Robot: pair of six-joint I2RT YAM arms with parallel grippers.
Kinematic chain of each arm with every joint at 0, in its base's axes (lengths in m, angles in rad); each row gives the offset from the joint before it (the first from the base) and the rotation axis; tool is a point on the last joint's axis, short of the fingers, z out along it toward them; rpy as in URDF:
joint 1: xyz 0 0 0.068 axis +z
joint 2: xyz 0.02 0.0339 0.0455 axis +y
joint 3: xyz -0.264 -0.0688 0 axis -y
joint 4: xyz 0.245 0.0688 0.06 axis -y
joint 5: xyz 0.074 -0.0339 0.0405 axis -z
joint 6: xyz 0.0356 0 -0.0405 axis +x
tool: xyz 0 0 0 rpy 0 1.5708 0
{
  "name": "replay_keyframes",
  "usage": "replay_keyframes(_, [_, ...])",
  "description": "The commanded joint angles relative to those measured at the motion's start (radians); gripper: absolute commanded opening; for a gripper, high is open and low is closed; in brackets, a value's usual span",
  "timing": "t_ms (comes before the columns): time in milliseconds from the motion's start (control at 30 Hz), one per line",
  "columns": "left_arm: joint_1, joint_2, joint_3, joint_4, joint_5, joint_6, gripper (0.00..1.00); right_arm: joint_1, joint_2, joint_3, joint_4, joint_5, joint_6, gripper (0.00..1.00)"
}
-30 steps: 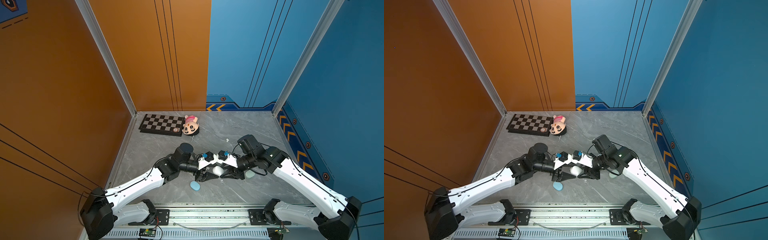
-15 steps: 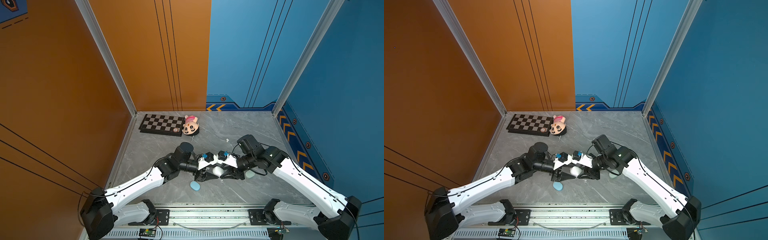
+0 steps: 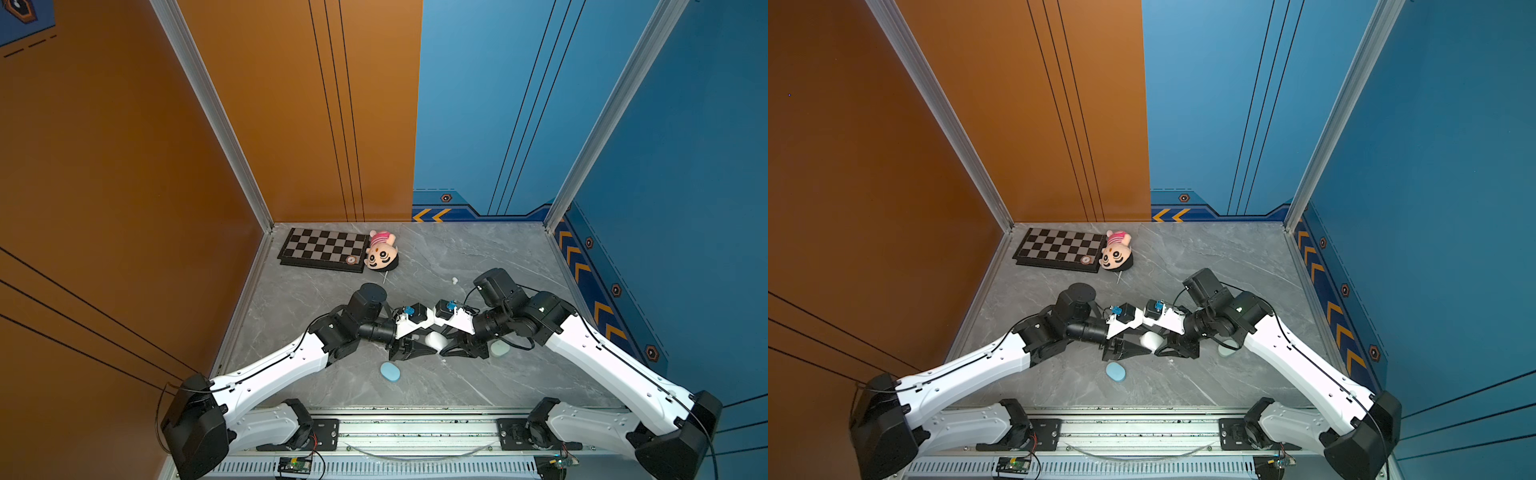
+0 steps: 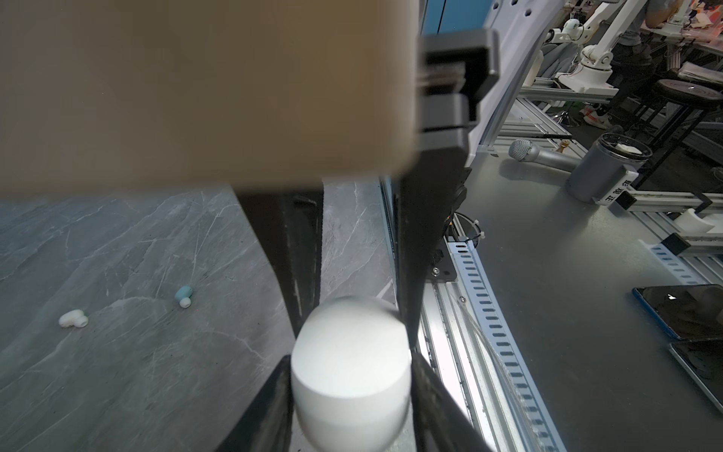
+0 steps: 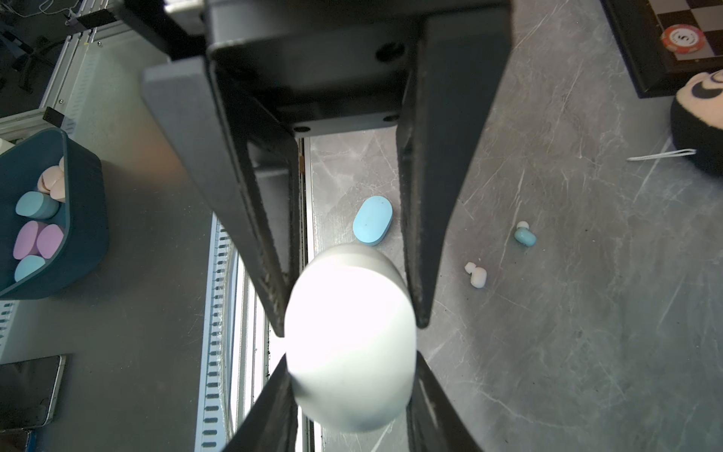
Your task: Insert the wireless bluetooth earbuds into the charging case
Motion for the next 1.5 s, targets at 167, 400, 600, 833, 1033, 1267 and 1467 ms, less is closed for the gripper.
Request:
replay_keyframes(167, [-0.003,0.018,0.004,-0.029,-0.001,0.025,0.43,0.030,0.005,0.029,0.129,-0.041,0.087,0.24])
replay_keyframes(400, [0.003,-0.011,-0.009,-0.043,-0.013,0.024,0.55,0.019,-0.007,0.019,0.143,-0.042,0.101,0.24])
replay_keyframes(600, [0.014,-0.023,-0.020,-0.036,-0.003,0.002,0.52,0.019,-0.014,0.023,0.142,-0.043,0.099,0.24])
replay_keyframes(833, [0.026,-0.027,-0.035,-0.006,0.009,-0.027,0.46,0.019,-0.031,0.015,0.142,-0.044,0.084,0.24])
replay_keyframes(1033, [0.029,-0.044,-0.040,-0.019,0.009,-0.028,0.54,0.020,-0.045,0.013,0.142,-0.041,0.083,0.24])
replay_keyframes(1267, [0.038,-0.055,-0.043,-0.016,0.013,-0.038,0.56,0.019,-0.065,0.012,0.142,-0.040,0.087,0.24])
replay_keyframes(1467, [0.040,-0.058,-0.039,0.018,0.020,-0.071,0.53,0.021,-0.076,-0.012,0.141,-0.026,0.089,0.24])
